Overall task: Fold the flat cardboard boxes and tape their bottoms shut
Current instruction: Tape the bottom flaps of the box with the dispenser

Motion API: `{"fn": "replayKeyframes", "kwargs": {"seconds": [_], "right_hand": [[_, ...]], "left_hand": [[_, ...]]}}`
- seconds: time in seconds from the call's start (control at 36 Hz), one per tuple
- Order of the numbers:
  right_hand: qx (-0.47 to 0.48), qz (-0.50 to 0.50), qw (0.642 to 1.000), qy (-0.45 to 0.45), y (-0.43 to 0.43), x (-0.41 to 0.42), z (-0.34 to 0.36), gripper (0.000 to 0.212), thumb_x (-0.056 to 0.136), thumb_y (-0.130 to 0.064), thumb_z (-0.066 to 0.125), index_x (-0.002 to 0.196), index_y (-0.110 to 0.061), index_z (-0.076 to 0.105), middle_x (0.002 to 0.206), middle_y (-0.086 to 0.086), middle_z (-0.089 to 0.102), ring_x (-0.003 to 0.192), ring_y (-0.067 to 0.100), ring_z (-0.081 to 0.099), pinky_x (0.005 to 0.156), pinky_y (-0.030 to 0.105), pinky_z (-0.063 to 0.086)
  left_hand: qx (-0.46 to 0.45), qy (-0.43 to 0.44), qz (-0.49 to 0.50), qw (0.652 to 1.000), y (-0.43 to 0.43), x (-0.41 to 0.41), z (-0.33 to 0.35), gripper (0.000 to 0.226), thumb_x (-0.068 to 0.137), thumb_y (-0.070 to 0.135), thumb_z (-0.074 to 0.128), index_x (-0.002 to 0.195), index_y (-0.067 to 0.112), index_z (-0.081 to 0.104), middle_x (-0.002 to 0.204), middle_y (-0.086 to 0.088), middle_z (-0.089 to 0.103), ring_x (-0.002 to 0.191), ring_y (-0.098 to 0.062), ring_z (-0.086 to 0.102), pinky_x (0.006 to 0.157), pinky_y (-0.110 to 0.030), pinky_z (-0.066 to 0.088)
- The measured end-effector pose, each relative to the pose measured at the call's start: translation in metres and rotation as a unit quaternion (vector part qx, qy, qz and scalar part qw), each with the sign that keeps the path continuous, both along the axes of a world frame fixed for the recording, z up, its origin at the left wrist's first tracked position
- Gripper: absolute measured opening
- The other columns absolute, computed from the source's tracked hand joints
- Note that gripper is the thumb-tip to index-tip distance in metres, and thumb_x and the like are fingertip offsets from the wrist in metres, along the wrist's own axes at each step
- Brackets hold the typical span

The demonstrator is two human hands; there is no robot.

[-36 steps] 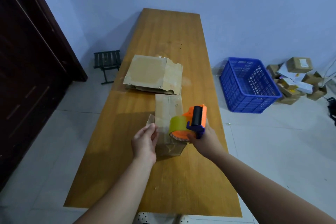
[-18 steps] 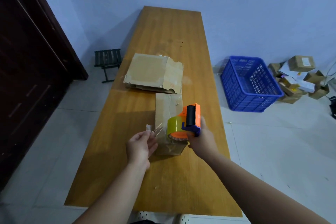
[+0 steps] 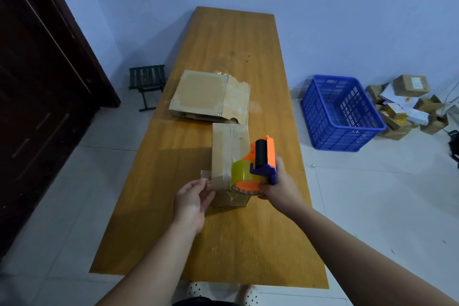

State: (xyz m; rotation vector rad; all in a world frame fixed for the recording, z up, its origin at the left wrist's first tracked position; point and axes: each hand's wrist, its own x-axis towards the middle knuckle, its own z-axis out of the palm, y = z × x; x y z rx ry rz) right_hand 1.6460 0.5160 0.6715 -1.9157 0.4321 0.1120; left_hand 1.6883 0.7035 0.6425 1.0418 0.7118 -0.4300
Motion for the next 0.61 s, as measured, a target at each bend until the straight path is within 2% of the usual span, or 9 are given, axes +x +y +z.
{"fn": "replayKeyframes", "kwargs": {"seconds": [0.08,0.14,0.19,0.22,0.33,0.44,0.56,0.61], "right_hand": [[-0.084,0.006,0.996,-0.013,-0.001,-0.001,-0.001,0.046,0.081,-0.006,0.068,0.112,-0.030,0.043,0.104,-0.006,0.057,0.093,0.012,0.058,0.075,0.035,0.057],[-0.132,0.020,0.991,-0.020,-0.002,-0.002,-0.001,0.047,0.081,-0.013,0.071,0.115,-0.030,0.044,0.104,-0.012,0.053,0.093,0.007,0.054,0.073,0.024,0.052],[-0.151,0.036,0.988,-0.026,-0.002,-0.003,0.000,0.046,0.083,-0.016,0.072,0.118,-0.027,0.044,0.102,-0.015,0.048,0.094,0.004,0.049,0.069,0.012,0.042],[-0.151,0.038,0.987,-0.029,-0.001,-0.004,0.000,0.047,0.083,-0.017,0.072,0.120,-0.026,0.044,0.102,-0.016,0.047,0.095,0.003,0.048,0.069,0.010,0.040],[-0.110,0.015,0.993,-0.032,0.002,-0.007,-0.002,0.043,0.085,-0.017,0.070,0.114,-0.031,0.041,0.100,-0.014,0.054,0.091,0.004,0.055,0.066,0.013,0.043],[-0.088,0.028,0.995,-0.023,0.008,-0.009,-0.001,0.046,0.088,-0.014,0.066,0.118,-0.032,0.036,0.094,-0.020,0.053,0.085,-0.002,0.055,0.058,0.010,0.043],[-0.085,0.032,0.996,-0.019,0.009,-0.007,0.002,0.047,0.085,-0.007,0.066,0.116,-0.030,0.038,0.093,-0.018,0.054,0.085,0.004,0.057,0.064,0.016,0.047],[-0.084,0.035,0.996,-0.017,0.007,-0.006,0.003,0.051,0.085,-0.002,0.064,0.115,-0.031,0.036,0.092,-0.018,0.053,0.083,0.005,0.056,0.061,0.016,0.046]], "left_hand": [[0.003,-0.012,0.017,1.000,-0.002,-0.003,-0.002,0.006,0.091,0.004,0.056,0.093,0.004,0.062,0.097,-0.013,0.063,0.091,-0.022,0.063,0.080,-0.034,0.054],[0.030,-0.018,0.012,0.999,-0.002,-0.003,-0.002,0.006,0.092,0.006,0.056,0.093,0.006,0.062,0.099,-0.013,0.064,0.094,-0.022,0.063,0.085,-0.034,0.053],[0.059,-0.028,-0.001,0.998,-0.002,-0.002,-0.004,0.008,0.093,0.007,0.054,0.090,0.007,0.062,0.099,-0.013,0.065,0.094,-0.022,0.063,0.083,-0.033,0.053],[0.073,-0.033,-0.012,0.997,-0.002,-0.001,-0.004,0.009,0.093,0.007,0.054,0.090,0.007,0.062,0.099,-0.014,0.065,0.095,-0.022,0.063,0.082,-0.032,0.053],[0.101,-0.047,-0.043,0.993,-0.001,-0.002,-0.006,0.012,0.095,0.008,0.052,0.090,0.007,0.062,0.099,-0.014,0.065,0.097,-0.023,0.063,0.082,-0.031,0.051],[0.131,-0.046,-0.040,0.989,-0.003,-0.007,-0.010,0.015,0.097,0.008,0.048,0.087,0.010,0.059,0.098,-0.012,0.065,0.094,-0.021,0.062,0.087,-0.033,0.050],[0.147,-0.038,-0.032,0.988,-0.007,-0.007,-0.016,0.016,0.098,0.011,0.046,0.088,0.012,0.058,0.097,-0.008,0.066,0.091,-0.018,0.063,0.089,-0.033,0.050],[0.138,-0.040,-0.026,0.989,-0.008,-0.007,-0.017,0.017,0.099,0.009,0.045,0.087,0.010,0.057,0.097,-0.009,0.066,0.090,-0.017,0.063,0.091,-0.034,0.049]]}}
